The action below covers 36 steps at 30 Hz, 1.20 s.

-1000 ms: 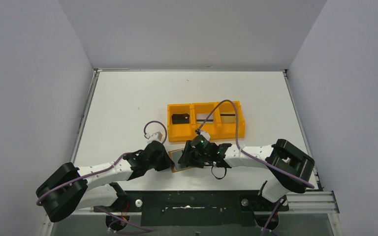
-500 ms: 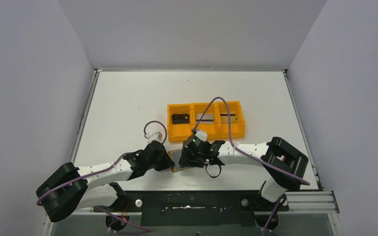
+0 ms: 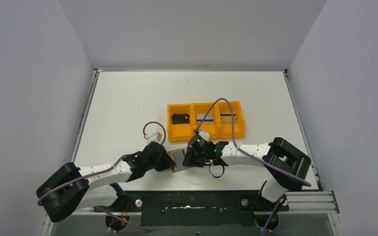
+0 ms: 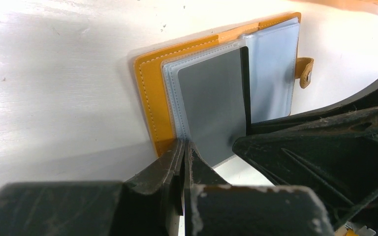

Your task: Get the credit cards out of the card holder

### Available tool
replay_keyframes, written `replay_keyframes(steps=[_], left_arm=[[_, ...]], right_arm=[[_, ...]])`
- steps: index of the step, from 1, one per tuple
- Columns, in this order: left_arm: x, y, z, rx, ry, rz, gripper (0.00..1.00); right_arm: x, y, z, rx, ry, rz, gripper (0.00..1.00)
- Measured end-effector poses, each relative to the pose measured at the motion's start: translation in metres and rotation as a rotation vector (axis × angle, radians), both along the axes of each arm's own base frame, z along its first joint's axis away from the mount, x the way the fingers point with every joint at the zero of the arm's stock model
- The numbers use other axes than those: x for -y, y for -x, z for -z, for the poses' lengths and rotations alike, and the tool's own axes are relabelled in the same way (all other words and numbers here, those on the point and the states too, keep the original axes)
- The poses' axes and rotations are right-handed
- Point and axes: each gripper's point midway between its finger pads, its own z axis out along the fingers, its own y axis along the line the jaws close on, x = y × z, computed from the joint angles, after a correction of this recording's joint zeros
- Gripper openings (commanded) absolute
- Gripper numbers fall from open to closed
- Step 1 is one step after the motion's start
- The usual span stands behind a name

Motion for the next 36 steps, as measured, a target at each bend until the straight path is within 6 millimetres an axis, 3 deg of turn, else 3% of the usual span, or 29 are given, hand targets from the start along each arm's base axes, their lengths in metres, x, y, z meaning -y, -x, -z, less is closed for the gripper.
replay_keyframes(steps=[8,13,24,36], left_arm=[[0.002,-0.001,0.0,0.007,0.018,-0.001,0.0],[0.003,-0.001,0.0,0.007,0.019,0.001,0.0],[0.002,-0.002,0.0,0.0,-0.001,0.004,0.0],[0.0,-0.002,-0.001,-0.006,-0.01,-0.003,0.0]], right_arm=[[0.007,-0.001,0.003,-0.002,-0.11,0.02,0.15],[0.008,-0.002,0.002,-0.006,-0.188,0.027,0.0],[0.01,-0.002,0.001,0.016,-0.214,0.002,0.0],[0.015,0.001,-0.006,0.032,-0.365,-0.006,0.0]])
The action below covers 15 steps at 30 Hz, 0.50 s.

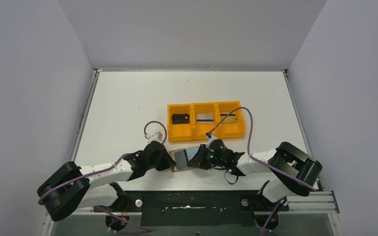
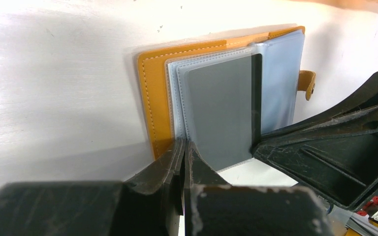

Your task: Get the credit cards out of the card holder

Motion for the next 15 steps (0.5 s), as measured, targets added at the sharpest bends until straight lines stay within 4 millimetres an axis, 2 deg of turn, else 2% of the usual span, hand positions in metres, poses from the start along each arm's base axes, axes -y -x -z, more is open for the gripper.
replay_keyframes(steps=[5,11,15], left_arm=[[-0.001,0.0,0.0,-0.006,0.0,-0.001,0.0],[-0.003,0.0,0.0,-0.007,-0.008,0.008,0.0],[-0.004,0.0,0.0,-0.004,-0.015,0.02,0.0]], right_arm=[[0.007,0.002,-0.002,-0.007,-0.062,0.008,0.0],[0.002,0.002,-0.012,0.004,-0.141,-0.002,0.0],[0.004,0.004,-0.009,-0.012,-0.149,0.015,0.09]])
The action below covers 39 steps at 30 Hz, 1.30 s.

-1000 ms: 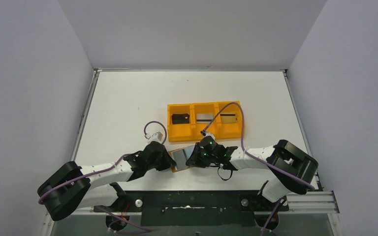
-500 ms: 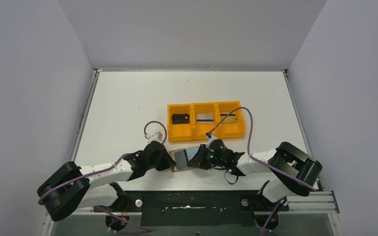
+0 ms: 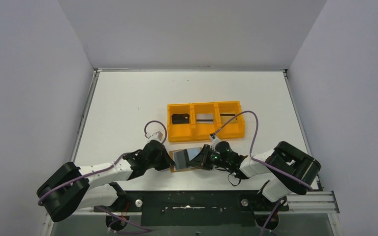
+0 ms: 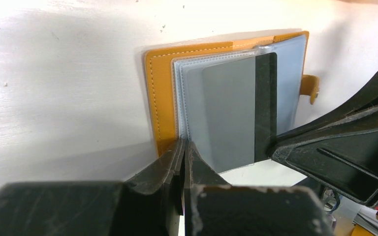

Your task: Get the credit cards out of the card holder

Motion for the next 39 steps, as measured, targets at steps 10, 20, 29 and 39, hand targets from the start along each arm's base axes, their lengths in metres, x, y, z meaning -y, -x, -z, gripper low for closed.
replay_keyframes(steps=[10,20,29,39], left_arm=[[0.002,0.0,0.0,0.004,-0.021,0.048,0.0],[0.002,0.0,0.0,0.003,-0.033,0.065,0.0],[0.0,0.0,0.0,-0.002,-0.039,0.06,0.0],[-0.001,0.0,0.0,-0.007,-0.039,0.057,0.0]], right_arm=[[-0.012,-0.009,0.007,-0.017,0.018,-0.007,0.38],[-0.012,-0.019,0.017,-0.01,0.077,-0.011,0.01],[-0.003,-0.021,0.007,0.017,0.088,0.013,0.01],[0.016,-0.023,0.008,0.015,0.095,0.056,0.0]])
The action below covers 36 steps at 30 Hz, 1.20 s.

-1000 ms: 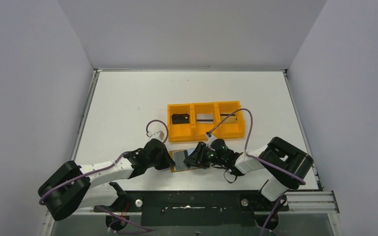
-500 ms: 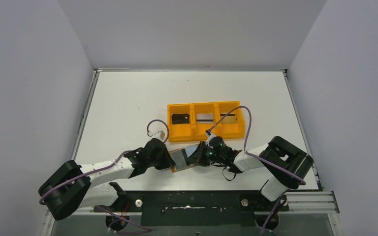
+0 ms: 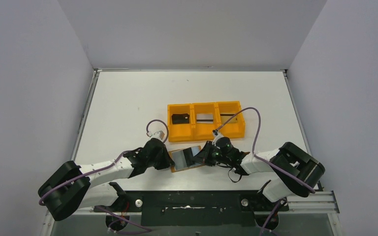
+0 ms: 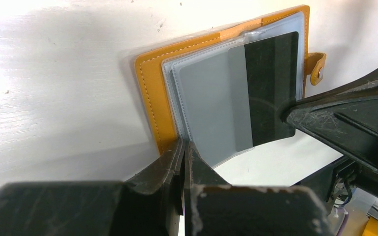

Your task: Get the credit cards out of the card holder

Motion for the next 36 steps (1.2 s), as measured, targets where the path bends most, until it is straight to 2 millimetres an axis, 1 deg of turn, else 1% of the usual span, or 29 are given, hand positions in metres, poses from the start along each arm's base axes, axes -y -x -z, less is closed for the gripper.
replay_keyframes(steps=[8,9,11,13,16,21,26,31,36], left_arm=[[0.0,0.0,0.0,-0.003,0.002,0.001,0.0],[0.0,0.0,0.0,-0.003,0.002,0.001,0.02],[-0.001,0.001,0.0,-0.004,-0.002,0.003,0.1],[-0.003,0.003,0.0,-0.008,-0.009,0.004,0.15],[-0.007,0.004,-0.003,-0.007,-0.023,0.008,0.27],[-0.012,0.006,-0.006,-0.007,-0.044,0.009,0.34],[-0.016,0.005,-0.009,-0.012,-0.069,0.0,0.47],[-0.025,0.005,-0.012,-0.002,-0.099,-0.023,0.58],[-0.037,0.007,-0.015,0.008,-0.13,-0.048,0.63]], right_arm=[[0.006,0.0,-0.006,0.015,-0.008,0.019,0.0],[0.009,-0.001,-0.008,0.019,-0.007,0.028,0.0],[0.012,-0.001,-0.012,0.026,-0.003,0.041,0.0],[0.016,-0.002,-0.016,0.038,0.003,0.054,0.0],[0.022,-0.003,-0.024,0.061,0.016,0.073,0.0],[0.03,-0.005,-0.038,0.099,0.036,0.094,0.0],[0.034,-0.009,-0.045,0.119,0.054,0.107,0.0],[0.035,-0.012,-0.048,0.125,0.072,0.114,0.0],[0.033,-0.016,-0.054,0.143,0.079,0.11,0.0]])
